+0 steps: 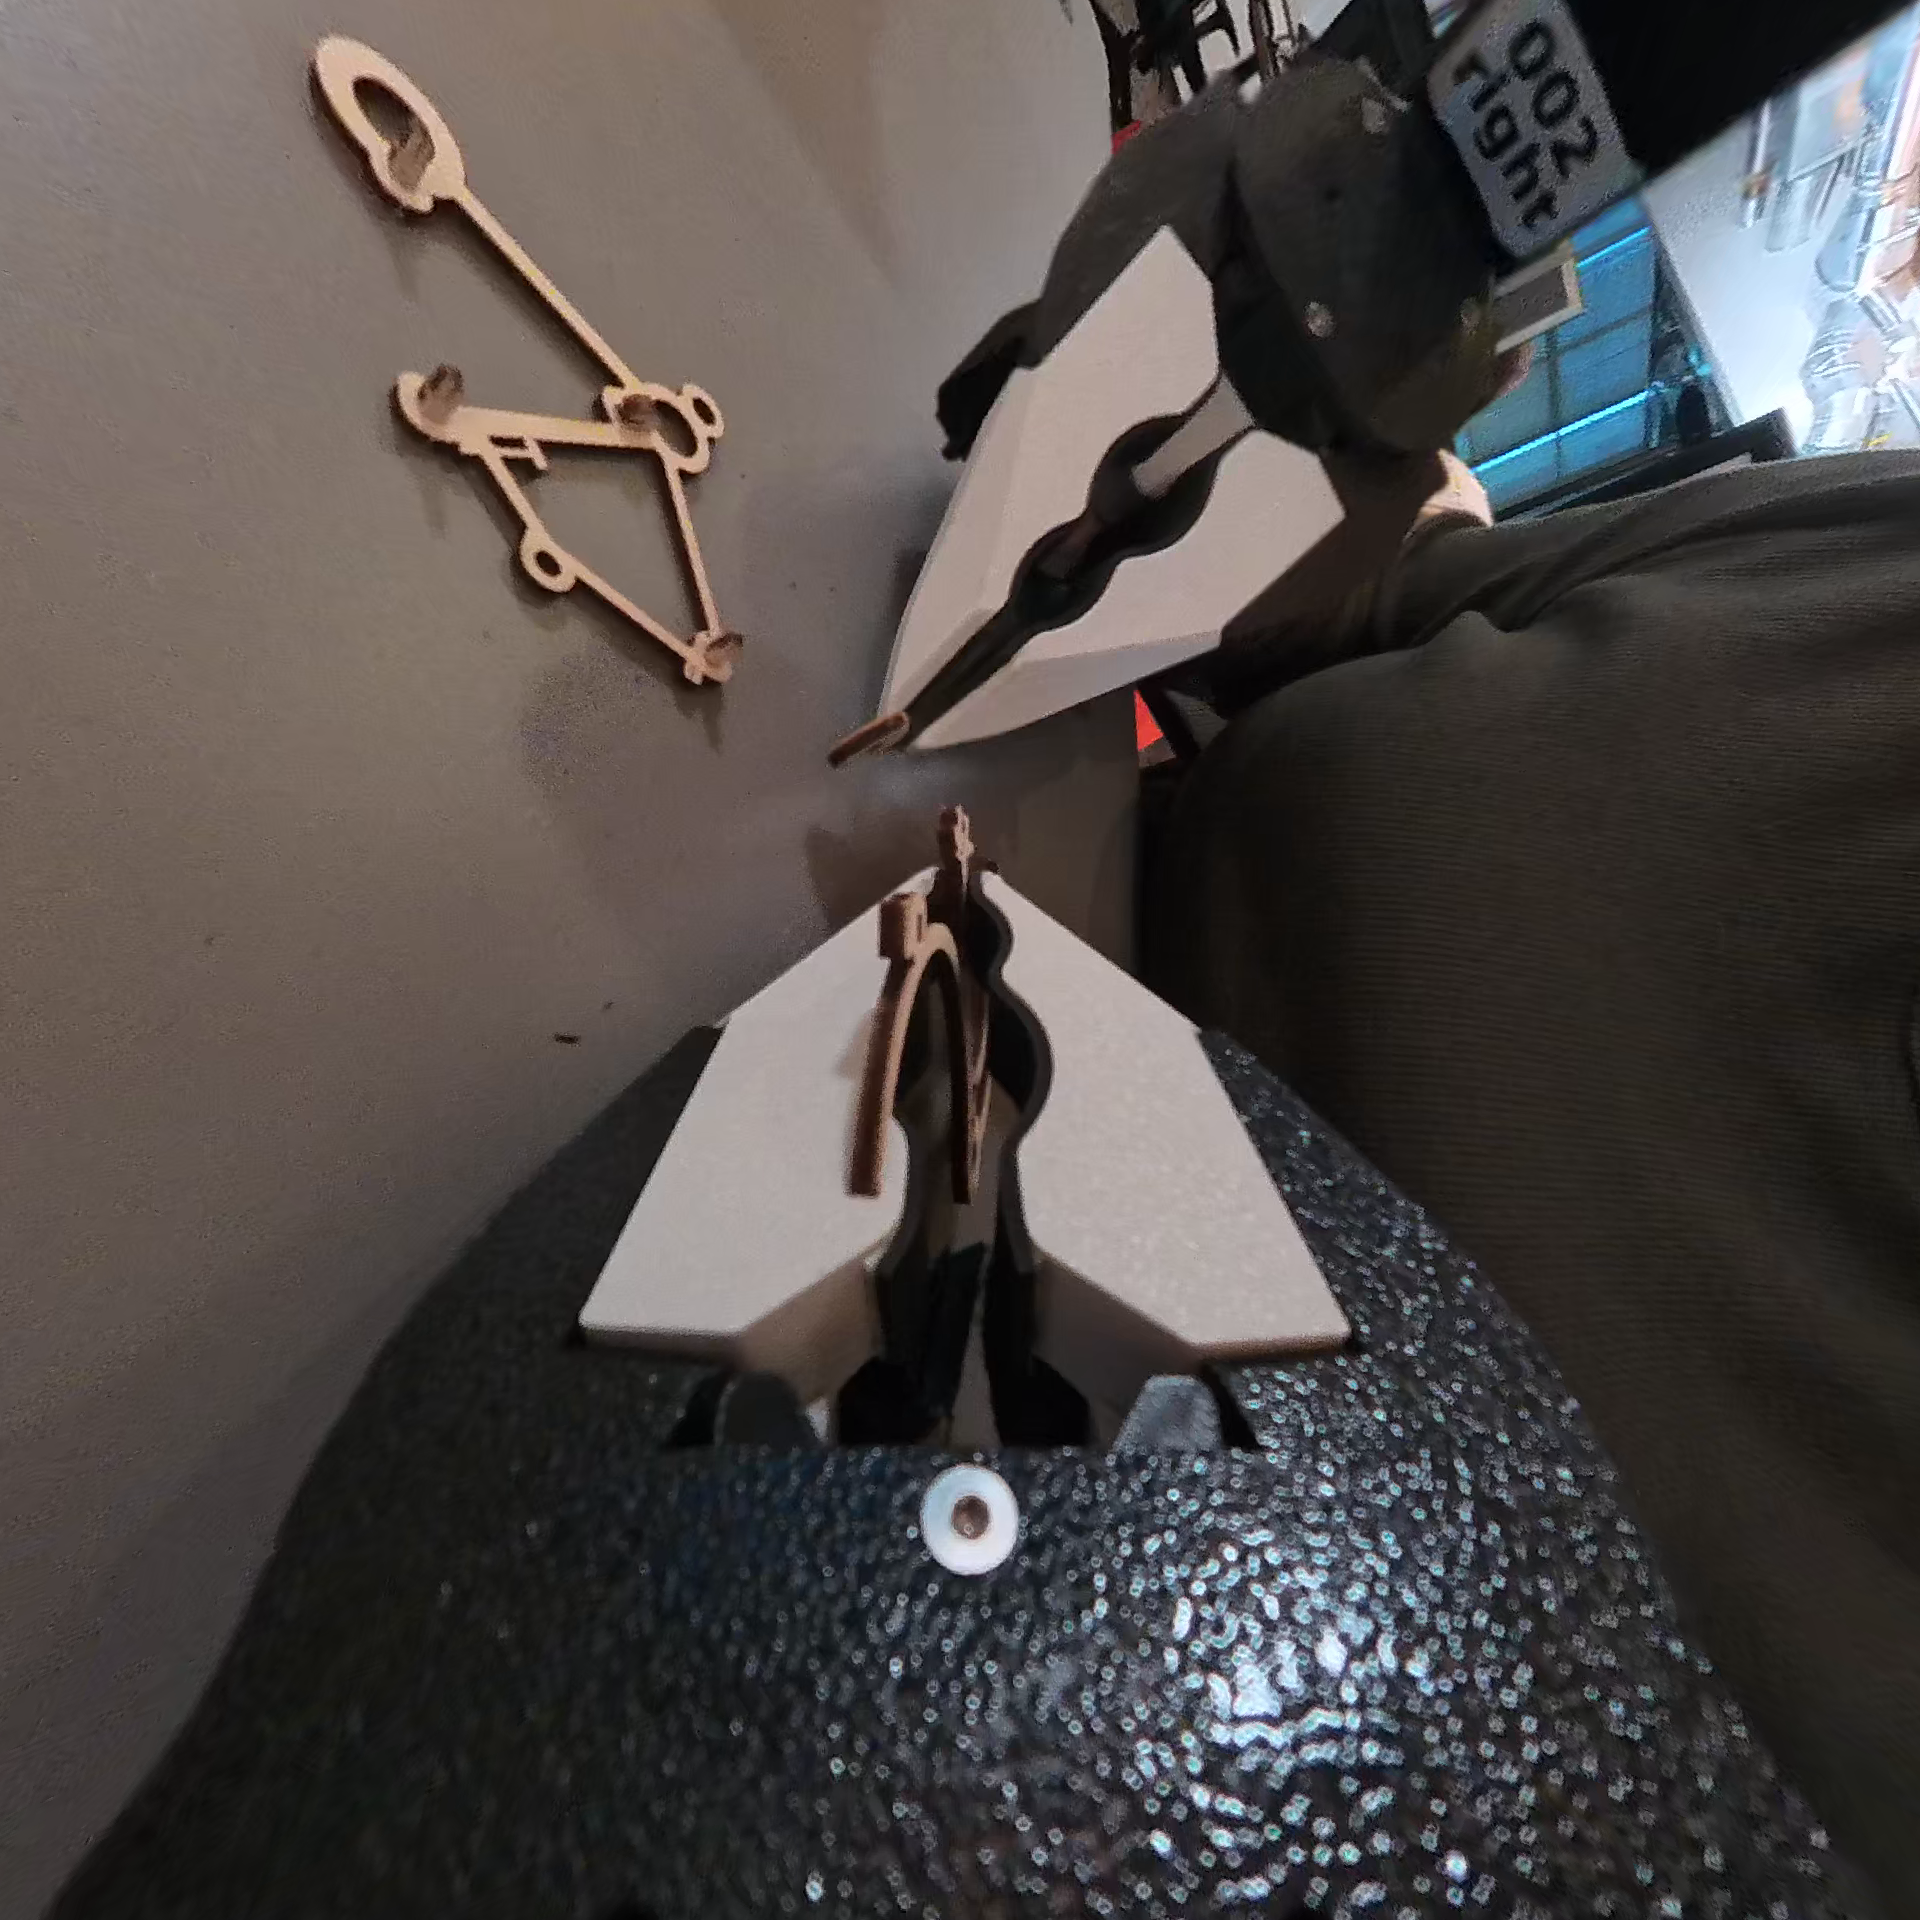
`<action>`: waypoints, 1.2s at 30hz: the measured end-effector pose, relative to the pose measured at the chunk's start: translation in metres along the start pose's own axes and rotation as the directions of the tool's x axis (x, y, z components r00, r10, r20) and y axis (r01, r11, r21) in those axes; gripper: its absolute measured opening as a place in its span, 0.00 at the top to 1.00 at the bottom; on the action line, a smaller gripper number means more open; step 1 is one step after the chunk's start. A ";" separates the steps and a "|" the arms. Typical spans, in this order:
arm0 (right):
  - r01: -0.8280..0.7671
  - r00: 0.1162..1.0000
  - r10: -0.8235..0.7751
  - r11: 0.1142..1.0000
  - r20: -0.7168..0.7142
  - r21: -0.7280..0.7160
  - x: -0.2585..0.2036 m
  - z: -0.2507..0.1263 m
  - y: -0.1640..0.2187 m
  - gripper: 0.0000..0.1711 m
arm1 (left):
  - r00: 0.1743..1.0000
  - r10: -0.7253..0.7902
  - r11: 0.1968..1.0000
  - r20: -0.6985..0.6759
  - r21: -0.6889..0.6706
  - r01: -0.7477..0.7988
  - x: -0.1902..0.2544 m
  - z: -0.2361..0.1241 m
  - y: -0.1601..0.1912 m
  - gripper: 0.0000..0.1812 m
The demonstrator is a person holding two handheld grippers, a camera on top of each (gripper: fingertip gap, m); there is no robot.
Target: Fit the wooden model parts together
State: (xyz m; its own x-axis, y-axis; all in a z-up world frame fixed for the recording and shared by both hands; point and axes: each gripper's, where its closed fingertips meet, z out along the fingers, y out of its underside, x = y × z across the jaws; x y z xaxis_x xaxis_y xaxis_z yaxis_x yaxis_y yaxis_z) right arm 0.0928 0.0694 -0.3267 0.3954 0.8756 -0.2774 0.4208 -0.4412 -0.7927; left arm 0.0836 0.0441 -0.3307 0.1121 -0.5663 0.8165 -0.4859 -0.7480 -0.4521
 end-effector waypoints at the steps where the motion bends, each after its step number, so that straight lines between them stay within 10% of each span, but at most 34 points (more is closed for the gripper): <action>1: -0.075 0.997 0.075 0.997 0.035 0.001 0.000 0.000 0.001 1.00 | 1.000 -0.007 1.000 -0.007 -0.002 0.007 0.000 0.000 0.001 1.00; 11: -0.322 0.943 0.325 0.945 0.065 -0.055 0.015 -0.009 0.012 0.99 | 0.997 -0.047 0.999 -0.055 0.010 0.048 0.000 0.000 0.000 1.00; 24: 0.035 0.999 -0.033 0.998 -0.032 0.057 0.010 -0.036 0.004 0.77 | 0.996 -0.038 0.997 -0.080 0.061 0.043 0.004 -0.006 -0.010 1.00; 36: 0.079 0.960 -0.100 0.993 -0.263 -0.090 0.021 -0.004 0.019 0.88 | 0.998 -0.018 0.992 -0.055 0.123 0.025 0.016 -0.021 -0.016 1.00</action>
State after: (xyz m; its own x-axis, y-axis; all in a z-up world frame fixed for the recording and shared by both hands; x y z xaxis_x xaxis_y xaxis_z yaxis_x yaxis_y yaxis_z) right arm 0.1127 0.0785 -0.3455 0.5520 0.8326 -0.0442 0.5224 -0.3866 -0.7600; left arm 0.0747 0.0541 -0.3027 0.0728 -0.5327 0.8431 -0.3730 -0.7986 -0.4724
